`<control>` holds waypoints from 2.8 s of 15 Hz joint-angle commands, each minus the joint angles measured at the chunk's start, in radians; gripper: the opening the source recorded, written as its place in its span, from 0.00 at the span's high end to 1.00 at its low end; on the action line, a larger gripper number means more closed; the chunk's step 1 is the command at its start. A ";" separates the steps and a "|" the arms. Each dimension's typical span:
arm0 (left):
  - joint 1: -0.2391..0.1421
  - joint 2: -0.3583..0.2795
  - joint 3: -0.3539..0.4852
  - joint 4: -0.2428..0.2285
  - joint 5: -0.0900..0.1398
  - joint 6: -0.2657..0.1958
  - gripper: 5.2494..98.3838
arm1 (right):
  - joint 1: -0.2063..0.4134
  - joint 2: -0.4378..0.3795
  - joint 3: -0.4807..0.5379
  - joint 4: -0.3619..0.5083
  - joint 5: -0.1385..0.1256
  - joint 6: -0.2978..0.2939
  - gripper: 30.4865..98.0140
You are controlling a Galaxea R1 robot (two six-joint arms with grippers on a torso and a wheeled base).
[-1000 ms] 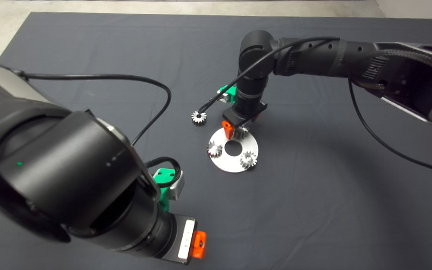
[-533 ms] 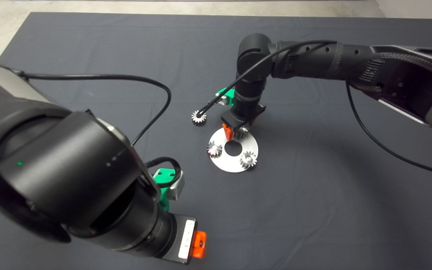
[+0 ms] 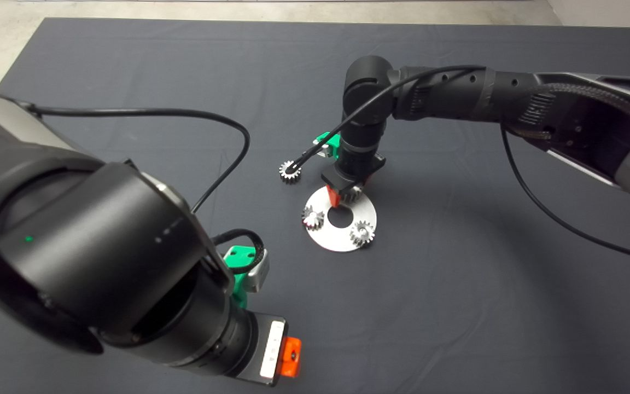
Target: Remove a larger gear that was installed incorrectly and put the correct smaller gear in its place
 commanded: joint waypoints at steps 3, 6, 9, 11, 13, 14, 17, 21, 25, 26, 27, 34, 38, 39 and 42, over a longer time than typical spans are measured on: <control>-0.017 0.001 0.015 -0.018 -0.003 -0.011 0.00 | 0.025 0.009 -0.004 -0.078 -0.111 -0.007 0.49; -0.017 0.001 0.015 -0.018 -0.003 -0.009 0.00 | 0.025 0.011 -0.003 -0.079 -0.111 -0.007 0.56; -0.017 0.001 0.015 -0.018 -0.002 -0.009 0.00 | 0.026 0.011 0.002 -0.079 -0.111 -0.007 0.57; -0.017 0.001 0.015 -0.018 -0.003 -0.009 0.00 | 0.026 0.011 0.000 -0.078 -0.111 -0.007 0.63; -0.017 0.001 0.015 -0.018 -0.003 -0.009 0.00 | 0.026 0.011 0.005 -0.078 -0.111 -0.005 0.66; -0.017 0.001 0.015 -0.018 -0.003 -0.009 0.00 | 0.026 0.011 0.004 -0.078 -0.110 -0.005 0.67; -0.017 0.001 0.015 -0.018 -0.004 -0.009 0.00 | 0.025 0.010 0.007 -0.078 -0.110 -0.005 0.67; -0.017 0.001 0.015 -0.018 -0.004 -0.009 0.00 | 0.025 0.011 0.013 -0.076 -0.110 -0.001 0.69; -0.017 0.001 0.015 -0.018 -0.003 -0.009 0.00 | 0.025 0.011 0.014 -0.076 -0.110 0.003 0.70; -0.017 0.001 0.015 -0.018 -0.003 -0.009 0.00 | 0.025 0.009 0.007 -0.076 -0.110 0.004 0.70; -0.017 0.001 0.015 -0.018 -0.005 -0.009 0.00 | 0.025 0.009 0.007 -0.076 -0.111 0.004 0.70; -0.017 0.002 0.015 -0.018 -0.003 -0.009 0.00 | 0.033 0.009 0.011 -0.076 -0.110 0.006 0.71; -0.017 0.002 0.015 -0.018 -0.003 -0.009 0.00 | 0.043 0.009 0.011 -0.076 -0.108 0.009 0.71; -0.017 0.002 0.015 -0.018 -0.004 -0.009 0.00 | 0.048 0.009 0.011 -0.076 -0.106 0.009 0.71; -0.017 0.002 0.015 -0.018 -0.004 -0.009 0.00 | 0.059 0.009 0.011 -0.076 -0.106 0.009 0.71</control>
